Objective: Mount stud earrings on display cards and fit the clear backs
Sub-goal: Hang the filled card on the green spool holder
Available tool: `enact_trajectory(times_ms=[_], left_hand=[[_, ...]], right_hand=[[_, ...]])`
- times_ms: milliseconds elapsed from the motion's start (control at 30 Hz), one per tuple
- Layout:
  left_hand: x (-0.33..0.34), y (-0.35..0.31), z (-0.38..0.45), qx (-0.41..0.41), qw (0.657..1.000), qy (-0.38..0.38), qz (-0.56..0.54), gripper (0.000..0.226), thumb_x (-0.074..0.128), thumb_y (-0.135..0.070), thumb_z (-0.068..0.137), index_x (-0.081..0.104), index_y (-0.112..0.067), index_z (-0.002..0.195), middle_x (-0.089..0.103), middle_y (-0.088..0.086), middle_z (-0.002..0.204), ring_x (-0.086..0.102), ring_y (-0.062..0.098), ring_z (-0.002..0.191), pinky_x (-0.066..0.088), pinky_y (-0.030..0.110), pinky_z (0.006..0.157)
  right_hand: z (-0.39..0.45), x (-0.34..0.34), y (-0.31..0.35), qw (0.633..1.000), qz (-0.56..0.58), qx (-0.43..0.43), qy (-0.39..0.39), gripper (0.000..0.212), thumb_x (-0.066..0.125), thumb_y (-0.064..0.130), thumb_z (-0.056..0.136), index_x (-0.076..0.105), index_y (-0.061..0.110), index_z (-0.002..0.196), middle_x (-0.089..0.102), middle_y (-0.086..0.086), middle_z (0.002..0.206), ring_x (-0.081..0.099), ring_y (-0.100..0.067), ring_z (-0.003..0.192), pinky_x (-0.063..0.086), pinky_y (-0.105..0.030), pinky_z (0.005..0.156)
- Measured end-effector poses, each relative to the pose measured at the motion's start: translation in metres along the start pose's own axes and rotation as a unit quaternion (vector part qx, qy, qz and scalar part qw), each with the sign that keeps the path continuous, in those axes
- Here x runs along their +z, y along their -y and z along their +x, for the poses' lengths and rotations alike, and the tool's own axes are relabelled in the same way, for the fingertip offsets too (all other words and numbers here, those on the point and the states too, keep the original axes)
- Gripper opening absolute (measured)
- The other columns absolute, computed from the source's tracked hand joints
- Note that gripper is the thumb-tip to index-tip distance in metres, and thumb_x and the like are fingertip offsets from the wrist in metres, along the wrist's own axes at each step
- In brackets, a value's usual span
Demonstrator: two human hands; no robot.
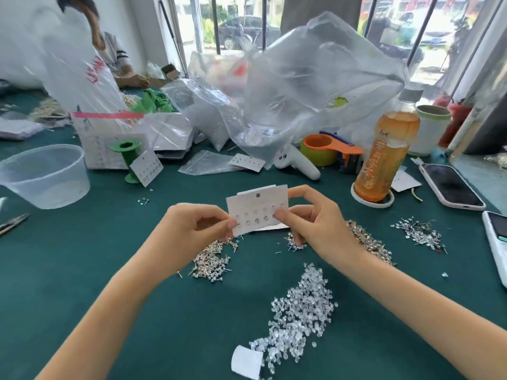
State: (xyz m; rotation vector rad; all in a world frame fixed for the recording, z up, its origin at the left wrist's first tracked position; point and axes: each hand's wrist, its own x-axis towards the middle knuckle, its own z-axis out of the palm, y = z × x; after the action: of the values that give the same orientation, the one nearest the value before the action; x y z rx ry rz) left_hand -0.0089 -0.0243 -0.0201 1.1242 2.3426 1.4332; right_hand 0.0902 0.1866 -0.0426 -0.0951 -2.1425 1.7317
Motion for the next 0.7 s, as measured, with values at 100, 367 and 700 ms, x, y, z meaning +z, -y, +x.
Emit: enact_trajectory(times_ms=[100, 367, 700], left_hand=[[-0.021, 0.015, -0.001, -0.020, 0.995, -0.093, 0.032, 0.016, 0.068, -0.025, 0.085, 0.071, -0.025, 0.070, 0.071, -0.006, 0.065, 0.065, 0.008, 0.058, 0.048, 0.019, 0.054], [-0.066, 0.073, 0.033, -0.093, 0.962, -0.226, 0.119, 0.017, 0.067, -0.019, 0.086, 0.072, -0.015, 0.071, 0.070, -0.004, 0.065, 0.066, 0.012, 0.066, 0.045, 0.017, 0.063], [-0.099, 0.128, 0.083, -0.152, 0.919, -0.284, 0.227, 0.024, 0.059, -0.020, 0.089, 0.069, -0.010, 0.070, 0.068, 0.005, 0.068, 0.059, 0.024, 0.066, 0.035, 0.026, 0.058]], right_hand=[[0.040, 0.030, 0.006, 0.998, -0.062, -0.011, 0.021, 0.016, 0.069, 0.027, 0.087, 0.062, 0.030, 0.101, 0.072, 0.003, 0.083, 0.055, -0.007, 0.053, 0.046, -0.019, 0.054], [0.164, 0.124, -0.005, 0.979, -0.152, 0.059, 0.126, 0.046, 0.060, 0.011, 0.090, 0.050, 0.011, 0.135, 0.063, -0.008, 0.116, 0.055, -0.014, 0.081, 0.044, -0.018, 0.061], [0.241, 0.196, -0.027, 0.976, -0.106, 0.130, 0.140, 0.050, 0.042, -0.005, 0.090, 0.046, 0.012, 0.137, 0.057, -0.005, 0.110, 0.054, -0.015, 0.070, 0.043, -0.021, 0.051]])
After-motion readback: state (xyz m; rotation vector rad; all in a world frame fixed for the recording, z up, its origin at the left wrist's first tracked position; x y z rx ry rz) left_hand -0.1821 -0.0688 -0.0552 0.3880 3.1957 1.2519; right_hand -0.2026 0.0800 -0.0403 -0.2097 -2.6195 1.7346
